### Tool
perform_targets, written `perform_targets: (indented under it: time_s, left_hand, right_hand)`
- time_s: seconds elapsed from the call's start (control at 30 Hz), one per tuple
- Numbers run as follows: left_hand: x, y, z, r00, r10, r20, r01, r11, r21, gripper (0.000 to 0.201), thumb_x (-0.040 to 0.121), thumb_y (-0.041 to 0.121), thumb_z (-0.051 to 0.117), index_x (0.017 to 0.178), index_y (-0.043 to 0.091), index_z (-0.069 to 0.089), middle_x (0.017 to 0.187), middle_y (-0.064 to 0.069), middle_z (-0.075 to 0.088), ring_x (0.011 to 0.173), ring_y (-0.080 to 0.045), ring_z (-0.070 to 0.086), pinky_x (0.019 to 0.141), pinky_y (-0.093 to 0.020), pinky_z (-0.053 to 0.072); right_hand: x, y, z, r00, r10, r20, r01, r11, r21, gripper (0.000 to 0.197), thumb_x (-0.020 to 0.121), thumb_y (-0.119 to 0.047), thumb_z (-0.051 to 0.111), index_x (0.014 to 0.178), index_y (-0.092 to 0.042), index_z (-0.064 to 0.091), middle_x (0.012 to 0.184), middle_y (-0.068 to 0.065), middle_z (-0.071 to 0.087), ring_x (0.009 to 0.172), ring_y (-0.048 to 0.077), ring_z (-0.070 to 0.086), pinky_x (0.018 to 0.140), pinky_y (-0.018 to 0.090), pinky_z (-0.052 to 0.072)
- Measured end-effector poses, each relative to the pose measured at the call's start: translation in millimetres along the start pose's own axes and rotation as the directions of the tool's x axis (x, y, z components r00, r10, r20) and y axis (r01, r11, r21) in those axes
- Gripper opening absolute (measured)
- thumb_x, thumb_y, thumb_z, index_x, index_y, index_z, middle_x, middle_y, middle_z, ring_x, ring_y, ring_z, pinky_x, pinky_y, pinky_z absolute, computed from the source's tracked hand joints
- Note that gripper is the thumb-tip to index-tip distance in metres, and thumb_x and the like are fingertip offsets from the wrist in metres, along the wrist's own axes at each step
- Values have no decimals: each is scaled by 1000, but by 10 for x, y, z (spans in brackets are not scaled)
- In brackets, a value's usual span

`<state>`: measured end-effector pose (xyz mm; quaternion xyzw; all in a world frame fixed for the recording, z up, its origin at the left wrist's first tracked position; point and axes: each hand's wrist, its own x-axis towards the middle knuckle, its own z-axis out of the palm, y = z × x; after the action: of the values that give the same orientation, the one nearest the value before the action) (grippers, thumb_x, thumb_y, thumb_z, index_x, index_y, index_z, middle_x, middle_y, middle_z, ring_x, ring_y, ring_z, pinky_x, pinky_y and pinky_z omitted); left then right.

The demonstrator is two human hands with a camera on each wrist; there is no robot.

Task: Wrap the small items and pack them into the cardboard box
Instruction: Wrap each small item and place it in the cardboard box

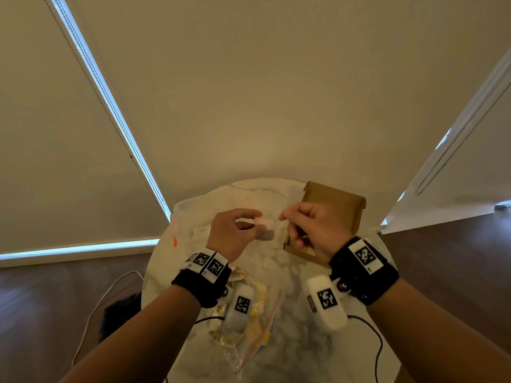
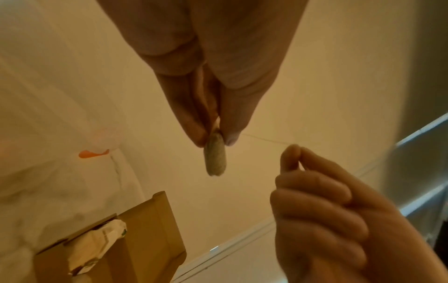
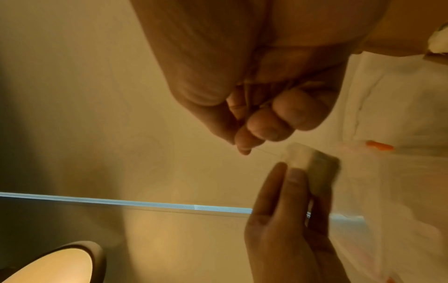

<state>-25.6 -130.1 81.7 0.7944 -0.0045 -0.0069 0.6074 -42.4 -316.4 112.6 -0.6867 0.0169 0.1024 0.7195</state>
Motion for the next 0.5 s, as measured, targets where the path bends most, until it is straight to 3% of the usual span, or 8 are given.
perform_targets:
  time_s: [0.13, 0.27, 0.37, 0.5]
  left_hand:
    - [95, 74, 11, 999, -29, -22, 27, 996, -91, 41, 60, 23, 92, 97, 25, 75, 95, 9, 74, 81, -4, 72, 68, -16, 54]
    - [173, 76, 27, 1000, -27, -10, 25, 994, -104, 34, 69, 16, 86, 99, 26, 74, 101, 1, 74, 84, -8, 73, 74, -24, 56]
    - [204, 78, 31, 1000, -13, -9, 12, 994, -109, 32, 73, 11, 82, 102, 24, 74, 100, -1, 74, 84, -8, 73, 69, -17, 53]
    - [244, 97, 30, 1000, 6, -10, -7, 991, -134, 34, 75, 9, 81, 104, 24, 73, 103, -1, 74, 85, -10, 73, 74, -20, 56]
  right_hand:
    - [-86, 188, 73, 997, 41, 57, -39, 998, -52, 20, 95, -12, 56, 86, 1, 67, 55, 13, 56, 40, 21, 44, 39, 23, 35]
    - [-93, 337, 82, 994, 87, 60, -82, 993, -83, 19, 95, -11, 55, 88, 3, 66, 62, 17, 62, 43, 21, 50, 41, 24, 41]
    - [-97, 416, 45, 988, 110, 105, -102, 992, -78, 13, 92, 2, 54, 93, 2, 68, 73, 17, 68, 57, 22, 60, 53, 28, 50]
    - [-115, 526, 13, 978, 99, 185, -74, 988, -137, 28, 87, 16, 50, 101, -3, 66, 85, 16, 73, 74, 23, 70, 68, 30, 57]
